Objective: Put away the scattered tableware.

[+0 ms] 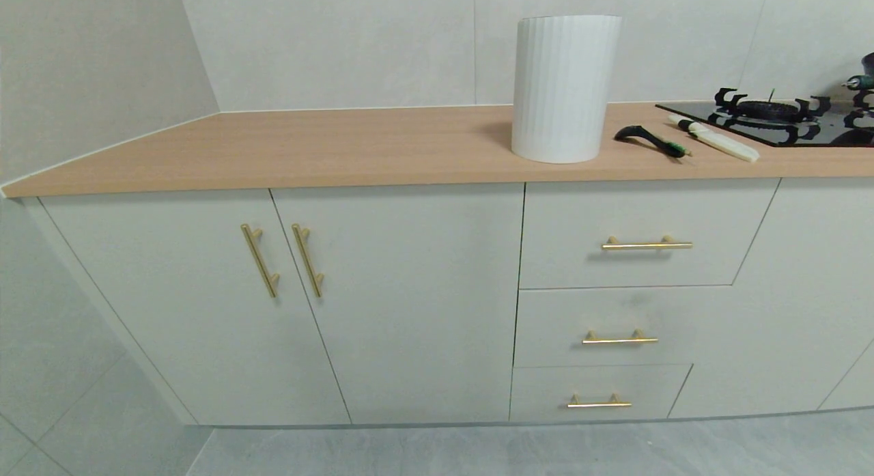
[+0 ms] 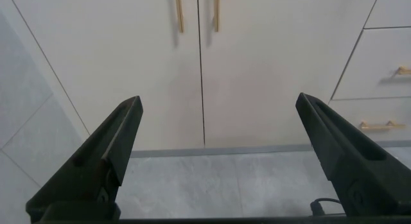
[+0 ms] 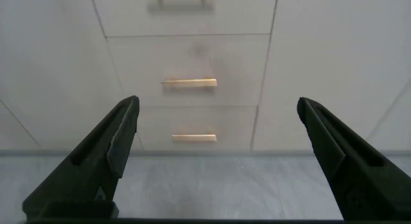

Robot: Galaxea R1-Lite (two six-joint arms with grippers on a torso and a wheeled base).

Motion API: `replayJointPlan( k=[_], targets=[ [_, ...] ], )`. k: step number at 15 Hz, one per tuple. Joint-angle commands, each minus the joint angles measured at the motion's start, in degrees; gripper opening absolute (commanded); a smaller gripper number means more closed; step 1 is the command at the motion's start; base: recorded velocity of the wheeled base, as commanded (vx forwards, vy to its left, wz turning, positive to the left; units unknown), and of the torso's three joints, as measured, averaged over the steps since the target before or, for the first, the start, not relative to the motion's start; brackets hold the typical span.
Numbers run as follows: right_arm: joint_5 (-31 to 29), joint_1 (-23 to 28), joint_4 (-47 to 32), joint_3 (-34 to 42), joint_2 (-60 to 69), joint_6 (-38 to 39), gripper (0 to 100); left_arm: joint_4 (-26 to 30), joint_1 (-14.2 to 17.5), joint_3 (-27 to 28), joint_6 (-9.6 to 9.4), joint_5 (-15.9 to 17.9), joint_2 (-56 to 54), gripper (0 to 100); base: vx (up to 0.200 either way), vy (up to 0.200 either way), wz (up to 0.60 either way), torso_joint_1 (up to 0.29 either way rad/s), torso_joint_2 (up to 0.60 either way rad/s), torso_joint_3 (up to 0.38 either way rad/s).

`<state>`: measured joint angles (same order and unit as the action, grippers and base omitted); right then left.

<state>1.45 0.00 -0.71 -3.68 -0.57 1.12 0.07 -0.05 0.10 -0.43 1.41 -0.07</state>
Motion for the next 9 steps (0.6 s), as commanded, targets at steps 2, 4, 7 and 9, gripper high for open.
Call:
replayJointPlan(
  k=[2,4,7,9],
  targets=[
    [2.9,-4.2,-2.3,-11.5,-16.4,3.4,100,0.0,0.0,0.0,-0.01,0.0,0.1,100,0.0,0.0,0.0,0.0,0.0,0.0],
    [3.7,-7.4,-2.2,-13.7,-28.3,3.4,100,0.0,0.0,0.0,-0.01,0.0,0.1,100,0.0,0.0,0.0,0.0,0.0,0.0],
    [3.7,-8.5,3.2,-19.0,-54.3,3.4,100,0.0,0.0,0.0,-0.01,0.0,0.1,100,0.0,0.0,0.0,0.0,0.0,0.0],
    [3.4,-8.5,14.2,-19.3,-68.6,3.3,100,0.0,0.0,0.0,-0.01,0.0,0.1,100,0.0,0.0,0.0,0.0,0.0,0.0]
  ],
)
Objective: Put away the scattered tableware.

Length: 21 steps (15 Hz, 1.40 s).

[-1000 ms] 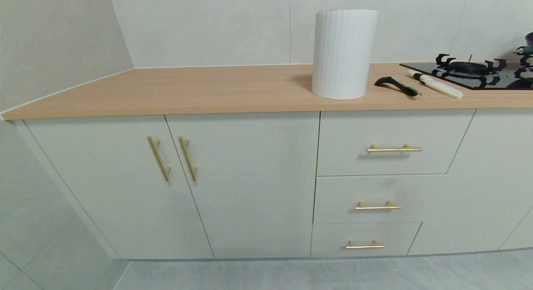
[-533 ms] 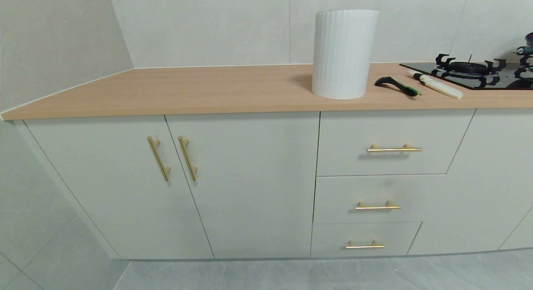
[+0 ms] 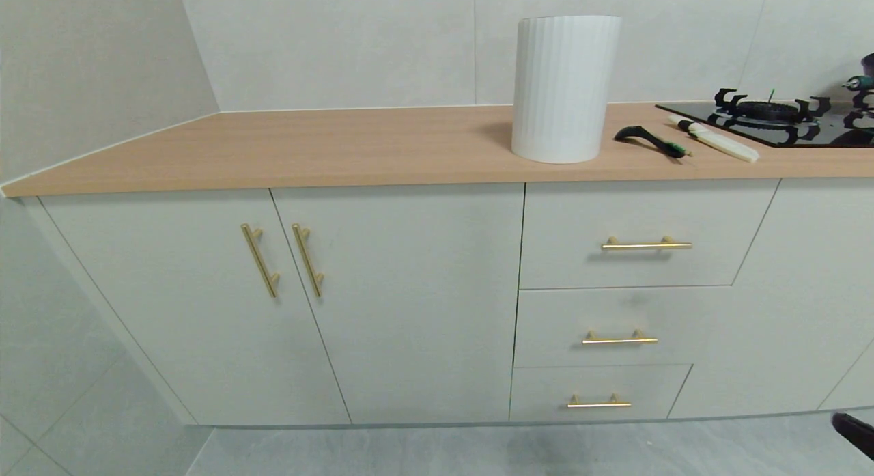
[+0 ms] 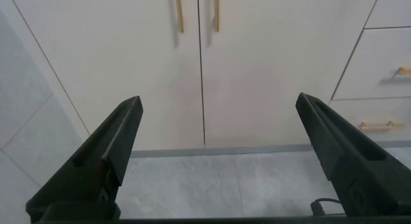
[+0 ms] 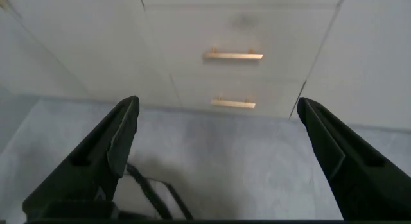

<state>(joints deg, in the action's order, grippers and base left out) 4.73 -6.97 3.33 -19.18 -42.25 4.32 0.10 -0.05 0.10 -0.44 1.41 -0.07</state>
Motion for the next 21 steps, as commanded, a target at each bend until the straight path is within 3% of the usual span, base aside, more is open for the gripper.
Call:
replayJointPlan(
  k=[1,2,3,10,21],
  targets=[
    [-0.2,-1.5,15.0,-3.9,-32.8,-0.5,100,0.0,0.0,0.0,0.0,0.0,0.1,100,0.0,0.0,0.0,0.0,0.0,0.0],
    [-0.2,-1.5,15.7,-3.9,-33.8,-0.7,100,0.0,0.0,0.0,0.0,0.0,0.1,100,0.0,0.0,0.0,0.0,0.0,0.0],
    [-1.1,-1.5,22.8,-4.0,-42.9,-2.0,100,0.0,0.0,0.0,0.0,0.0,0.1,100,0.0,0.0,0.0,0.0,0.0,0.0],
    [-6.7,-1.4,46.5,-7.1,-71.0,-4.0,100,0.0,0.0,0.0,0.0,0.0,0.1,100,0.0,0.0,0.0,0.0,0.0,0.0],
    [-9.7,0.0,54.2,-23.6,-89.9,-3.7,100,0.0,0.0,0.0,0.0,0.0,0.1,100,0.0,0.0,0.0,0.0,0.0,0.0]
  ],
)
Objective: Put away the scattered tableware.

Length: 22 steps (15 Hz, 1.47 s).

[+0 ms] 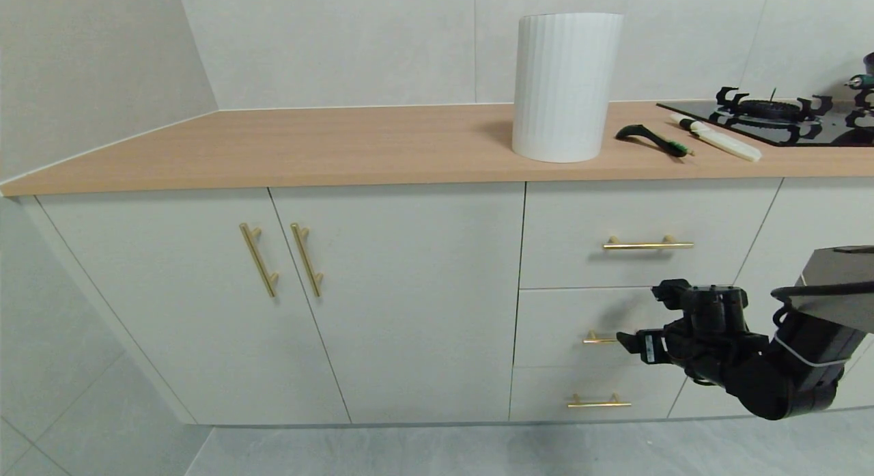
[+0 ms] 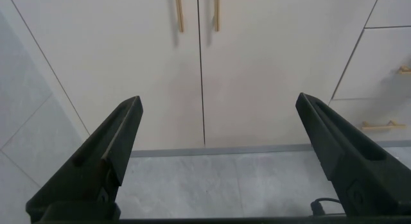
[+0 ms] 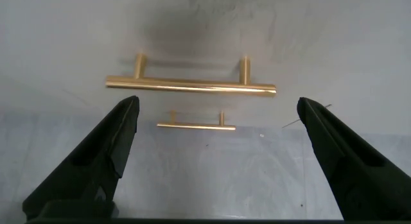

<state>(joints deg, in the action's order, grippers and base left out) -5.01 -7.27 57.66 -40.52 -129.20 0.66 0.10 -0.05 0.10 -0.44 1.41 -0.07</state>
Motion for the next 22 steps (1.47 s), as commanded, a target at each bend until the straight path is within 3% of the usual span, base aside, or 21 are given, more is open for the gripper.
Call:
replayJointPlan(
  k=[1,8,22],
  targets=[
    [0.0,0.4,-0.3,-3.2,-3.8,0.0,100,0.0,0.0,0.0,0.0,0.0,0.1,100,0.0,0.0,0.0,0.0,0.0,0.0],
    [-0.2,0.8,0.2,-8.6,-10.0,0.2,100,0.0,0.0,0.0,0.0,0.0,0.1,100,0.0,0.0,0.0,0.0,0.0,0.0],
    [-0.3,0.8,-0.4,-8.3,-11.7,-0.1,100,0.0,0.0,0.0,0.0,0.0,0.1,100,0.0,0.0,0.0,0.0,0.0,0.0]
  ],
)
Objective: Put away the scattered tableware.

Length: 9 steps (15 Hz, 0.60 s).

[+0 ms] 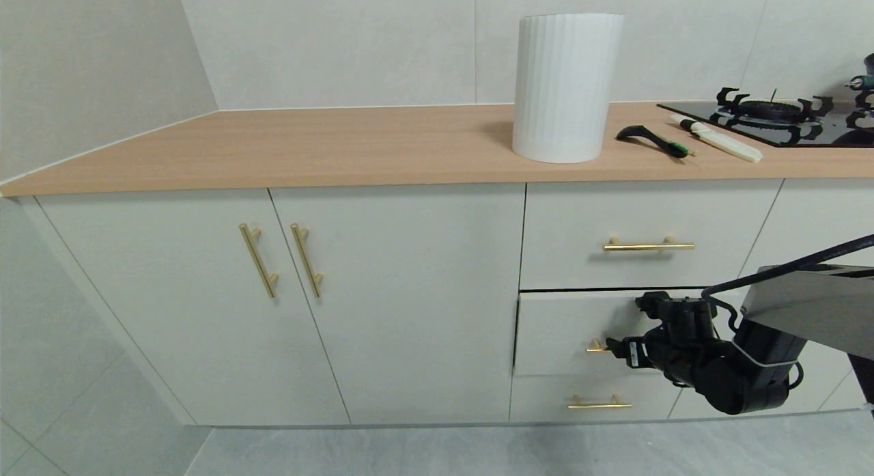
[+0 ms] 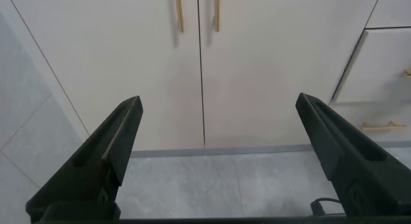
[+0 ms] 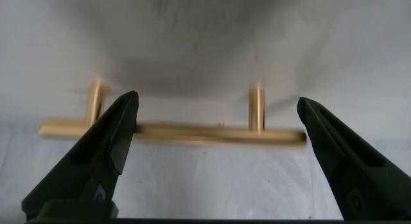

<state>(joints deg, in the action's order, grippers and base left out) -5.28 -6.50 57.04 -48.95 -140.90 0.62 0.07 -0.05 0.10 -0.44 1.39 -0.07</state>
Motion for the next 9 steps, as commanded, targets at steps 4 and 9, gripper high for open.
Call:
replayJointPlan(
  k=[4,9],
  targets=[
    [0.0,0.0,0.4,5.9,3.0,0.0,100,0.0,0.0,0.0,0.0,0.0,0.1,100,0.0,0.0,0.0,0.0,0.0,0.0],
    [0.4,-1.9,0.1,22.7,24.2,0.0,100,0.0,0.0,0.0,0.0,0.0,0.1,100,0.0,0.0,0.0,0.0,0.0,0.0]
  ],
)
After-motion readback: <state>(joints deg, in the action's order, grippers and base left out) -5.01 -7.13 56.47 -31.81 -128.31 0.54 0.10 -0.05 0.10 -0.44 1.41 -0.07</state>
